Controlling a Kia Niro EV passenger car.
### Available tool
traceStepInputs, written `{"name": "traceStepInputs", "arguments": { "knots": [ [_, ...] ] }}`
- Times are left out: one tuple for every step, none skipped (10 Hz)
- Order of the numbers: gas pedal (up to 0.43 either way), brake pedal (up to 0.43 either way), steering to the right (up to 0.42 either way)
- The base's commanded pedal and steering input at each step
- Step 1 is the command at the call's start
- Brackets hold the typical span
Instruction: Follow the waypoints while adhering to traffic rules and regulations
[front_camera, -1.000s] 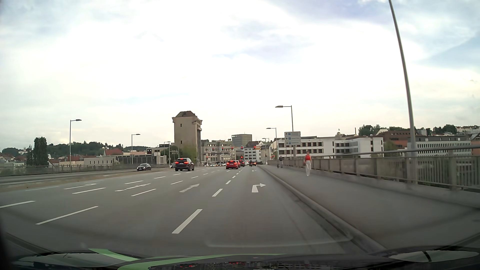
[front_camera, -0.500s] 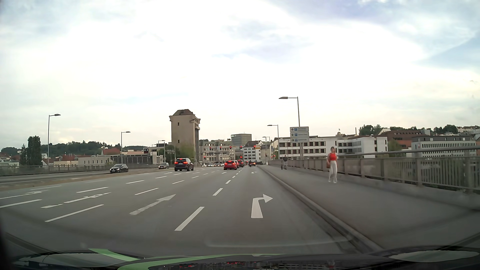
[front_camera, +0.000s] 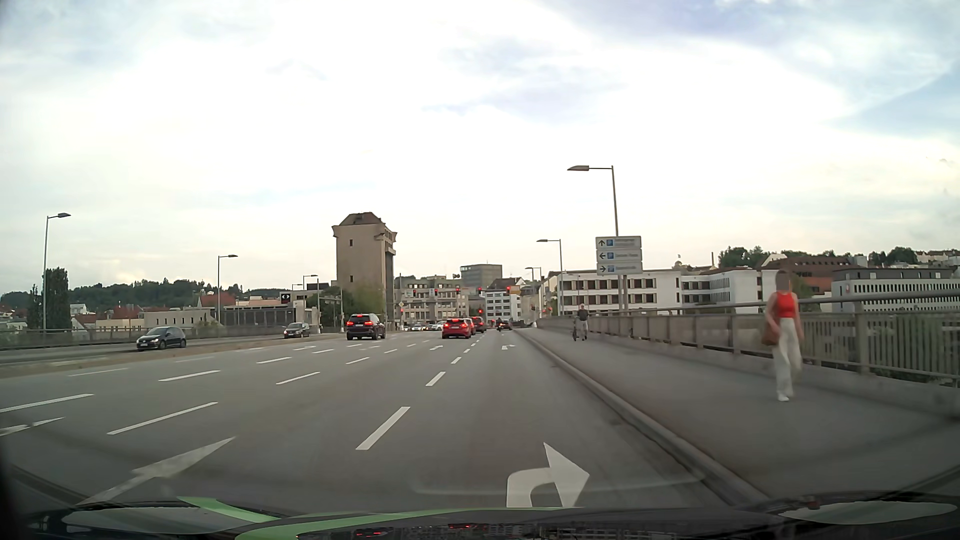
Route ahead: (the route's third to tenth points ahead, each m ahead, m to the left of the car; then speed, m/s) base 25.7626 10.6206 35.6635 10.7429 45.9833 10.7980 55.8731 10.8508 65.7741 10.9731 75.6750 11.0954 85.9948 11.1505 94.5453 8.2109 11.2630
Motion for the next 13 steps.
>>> {"name": "traceStepInputs", "arguments": {
  "knots": [
    [0.11,0.0,-0.001],
    [0.11,0.0,-0.001],
    [0.11,0.0,-0.001],
    [0.11,0.0,-0.001],
    [0.11,0.0,-0.001],
    [0.11,0.0,-0.001],
    [0.098,0.0,-0.001],
    [0.098,0.0,-0.002],
    [0.079,0.0,-0.002],
    [0.047,0.0,-0.002],
    [0.039,0.0,-0.002],
    [0.039,0.0,-0.002],
    [0.039,0.0,-0.002]
  ]
}}
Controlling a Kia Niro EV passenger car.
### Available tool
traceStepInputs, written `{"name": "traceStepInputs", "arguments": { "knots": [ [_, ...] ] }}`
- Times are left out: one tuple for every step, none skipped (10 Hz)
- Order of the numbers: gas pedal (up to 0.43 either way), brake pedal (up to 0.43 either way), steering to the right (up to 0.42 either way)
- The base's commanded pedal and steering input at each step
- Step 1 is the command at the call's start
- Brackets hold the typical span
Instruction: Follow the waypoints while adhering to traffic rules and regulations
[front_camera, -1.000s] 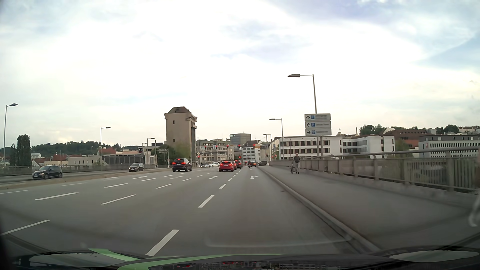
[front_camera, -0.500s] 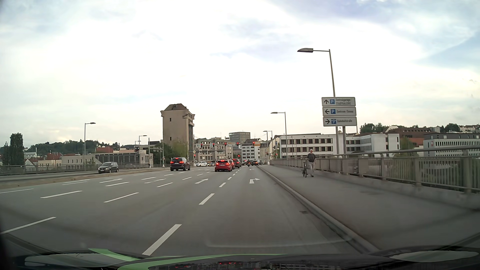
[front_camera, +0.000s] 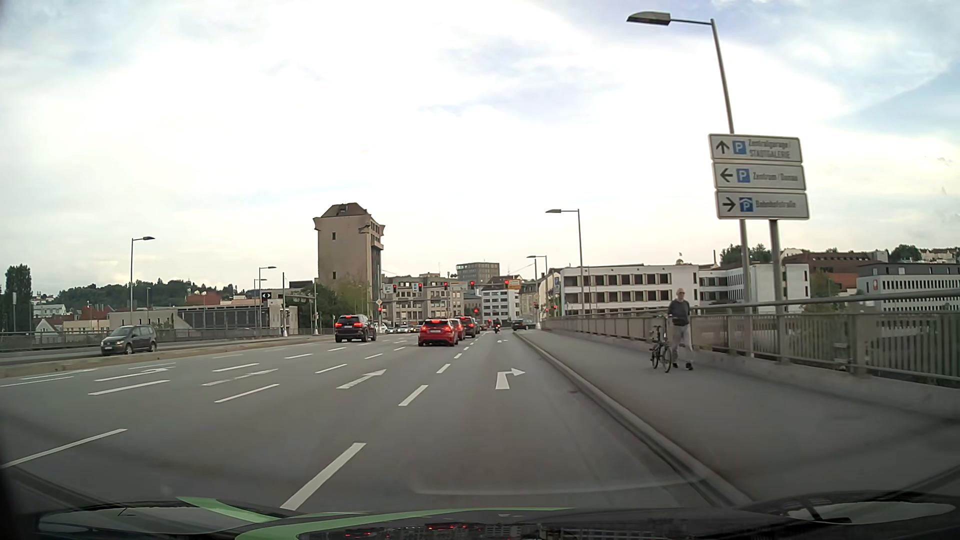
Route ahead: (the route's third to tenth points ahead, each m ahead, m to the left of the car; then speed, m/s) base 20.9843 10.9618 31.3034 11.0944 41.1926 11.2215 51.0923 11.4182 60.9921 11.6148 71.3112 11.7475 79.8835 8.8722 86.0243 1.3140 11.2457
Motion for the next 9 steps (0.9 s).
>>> {"name": "traceStepInputs", "arguments": {
  "knots": [
    [0.02,0.0,-0.002],
    [0.0,0.0,-0.003],
    [0.0,0.0,-0.003],
    [0.0,0.0,-0.004],
    [0.0,0.0,-0.005],
    [0.0,0.0,-0.005],
    [0.0,0.0,-0.004],
    [0.0,0.0,0.0],
    [0.0,0.0,0.0]
  ]
}}
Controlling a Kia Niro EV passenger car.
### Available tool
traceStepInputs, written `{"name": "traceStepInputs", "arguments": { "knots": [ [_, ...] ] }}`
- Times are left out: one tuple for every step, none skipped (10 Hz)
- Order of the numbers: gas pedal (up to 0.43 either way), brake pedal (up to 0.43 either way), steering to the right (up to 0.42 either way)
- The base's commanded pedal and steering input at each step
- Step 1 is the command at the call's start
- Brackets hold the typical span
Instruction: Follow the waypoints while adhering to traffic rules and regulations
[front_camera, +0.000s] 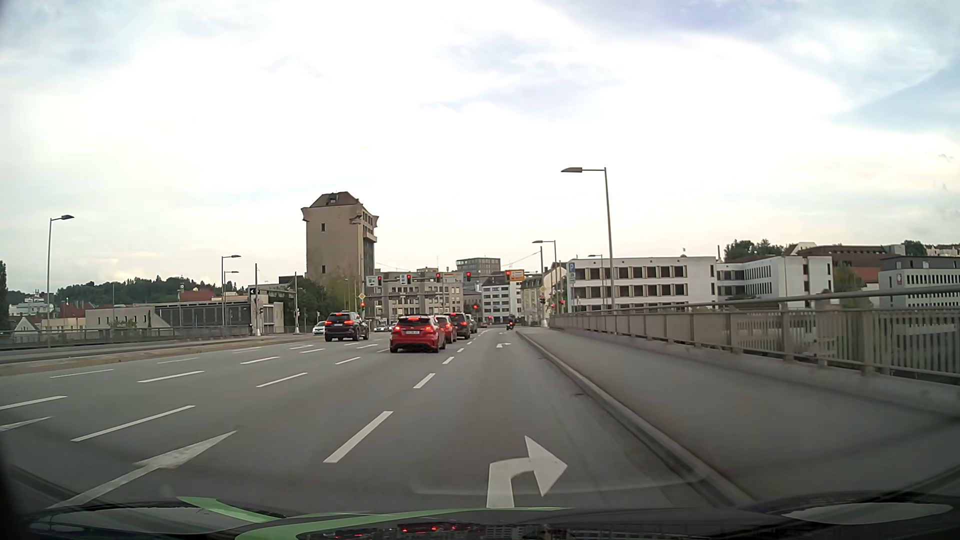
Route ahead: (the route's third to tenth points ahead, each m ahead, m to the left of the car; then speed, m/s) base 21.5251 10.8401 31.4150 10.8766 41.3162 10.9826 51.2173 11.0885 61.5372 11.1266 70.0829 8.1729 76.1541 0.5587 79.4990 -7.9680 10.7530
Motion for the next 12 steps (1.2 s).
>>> {"name": "traceStepInputs", "arguments": {
  "knots": [
    [0.0,0.0,-0.002],
    [0.0,0.0,-0.003],
    [0.0,0.0,-0.003],
    [0.0,0.0,-0.003],
    [0.0,0.03,-0.003],
    [0.0,0.098,-0.003],
    [0.0,0.134,-0.004],
    [0.0,0.134,-0.004],
    [0.0,0.14,-0.004],
    [0.0,0.14,-0.004],
    [0.0,0.14,-0.004],
    [0.0,0.134,-0.004]
  ]
}}
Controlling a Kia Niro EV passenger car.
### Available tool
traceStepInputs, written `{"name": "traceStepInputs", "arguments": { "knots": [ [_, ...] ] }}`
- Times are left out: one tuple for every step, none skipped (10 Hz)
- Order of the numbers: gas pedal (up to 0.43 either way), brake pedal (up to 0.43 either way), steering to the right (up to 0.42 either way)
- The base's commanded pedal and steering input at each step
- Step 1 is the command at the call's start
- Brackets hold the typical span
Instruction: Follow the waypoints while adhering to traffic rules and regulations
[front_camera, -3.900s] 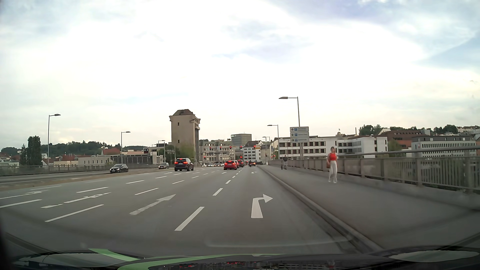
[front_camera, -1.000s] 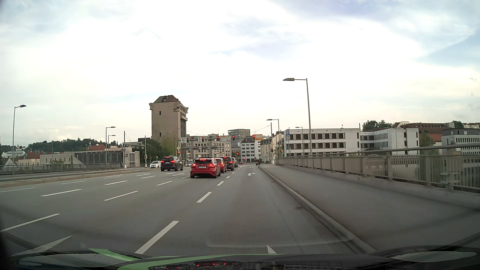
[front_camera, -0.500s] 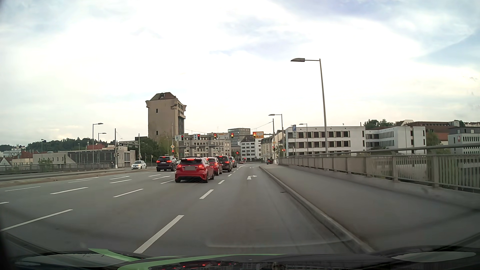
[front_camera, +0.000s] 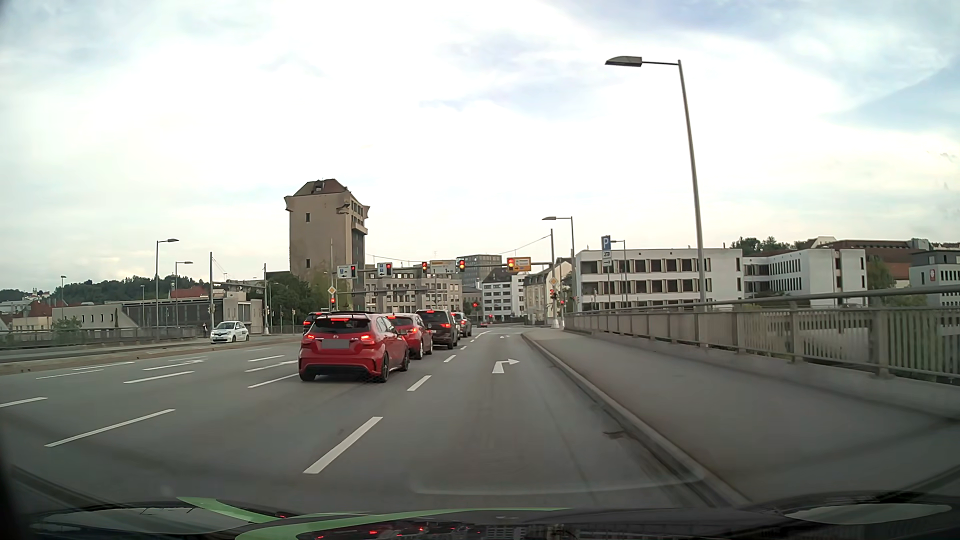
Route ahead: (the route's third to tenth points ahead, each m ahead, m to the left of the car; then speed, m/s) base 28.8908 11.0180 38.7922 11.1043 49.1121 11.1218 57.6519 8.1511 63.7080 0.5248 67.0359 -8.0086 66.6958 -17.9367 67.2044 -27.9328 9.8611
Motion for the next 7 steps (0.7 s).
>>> {"name": "traceStepInputs", "arguments": {
  "knots": [
    [0.0,0.012,-0.004],
    [0.0,0.0,-0.004],
    [0.0,0.0,-0.004],
    [0.0,0.0,-0.004],
    [0.0,0.0,-0.004],
    [0.0,0.0,-0.002],
    [0.0,0.0,-0.002]
  ]
}}
